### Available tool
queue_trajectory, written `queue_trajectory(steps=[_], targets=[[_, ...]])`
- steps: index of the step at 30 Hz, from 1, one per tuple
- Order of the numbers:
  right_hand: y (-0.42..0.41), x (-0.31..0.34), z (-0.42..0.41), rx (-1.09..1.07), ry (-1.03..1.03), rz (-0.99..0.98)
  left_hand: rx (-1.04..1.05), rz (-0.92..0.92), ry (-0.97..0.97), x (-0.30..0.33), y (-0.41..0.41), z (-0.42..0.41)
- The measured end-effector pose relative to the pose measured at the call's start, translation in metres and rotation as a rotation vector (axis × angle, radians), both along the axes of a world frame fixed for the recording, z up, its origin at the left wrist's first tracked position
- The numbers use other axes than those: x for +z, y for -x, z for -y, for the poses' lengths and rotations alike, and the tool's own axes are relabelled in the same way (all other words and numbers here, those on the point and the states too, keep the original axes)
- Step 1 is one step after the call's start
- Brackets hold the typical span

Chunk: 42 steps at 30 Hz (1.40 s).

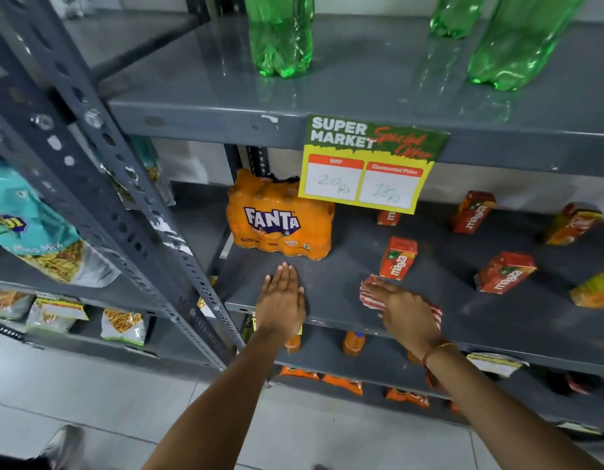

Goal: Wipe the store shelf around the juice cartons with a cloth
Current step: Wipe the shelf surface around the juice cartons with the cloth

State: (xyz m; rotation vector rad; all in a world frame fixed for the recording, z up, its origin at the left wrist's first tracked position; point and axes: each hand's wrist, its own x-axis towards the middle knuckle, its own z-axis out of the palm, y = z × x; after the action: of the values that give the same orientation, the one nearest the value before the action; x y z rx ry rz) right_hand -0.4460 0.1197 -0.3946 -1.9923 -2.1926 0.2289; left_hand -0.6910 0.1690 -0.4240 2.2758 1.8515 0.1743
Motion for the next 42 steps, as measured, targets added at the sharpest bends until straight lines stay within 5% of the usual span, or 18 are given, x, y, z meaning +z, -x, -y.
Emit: queue_trajectory(steps=[7, 26, 33, 42], targets=[[0.073, -0.016, -0.001, 0.186, -0.041, -0.058, -0.054, 0.017, -0.043, -0.011, 0.0, 0.003], [-0.085, 0.011, 0.043, -0.296, 0.118, -0.105, -0.227, 0.017, -0.029, -0.006, -0.116, 0.05], [-0.069, -0.024, 0.03, 0.093, 0.022, -0.008, -0.128, 0.049, -0.145, -0.011, -0.147, 0.061], [-0.136, -0.021, 0.046, 0.03, -0.042, 0.006, -0.076, 0.013, -0.185, -0.013, -0.174, 0.07]])
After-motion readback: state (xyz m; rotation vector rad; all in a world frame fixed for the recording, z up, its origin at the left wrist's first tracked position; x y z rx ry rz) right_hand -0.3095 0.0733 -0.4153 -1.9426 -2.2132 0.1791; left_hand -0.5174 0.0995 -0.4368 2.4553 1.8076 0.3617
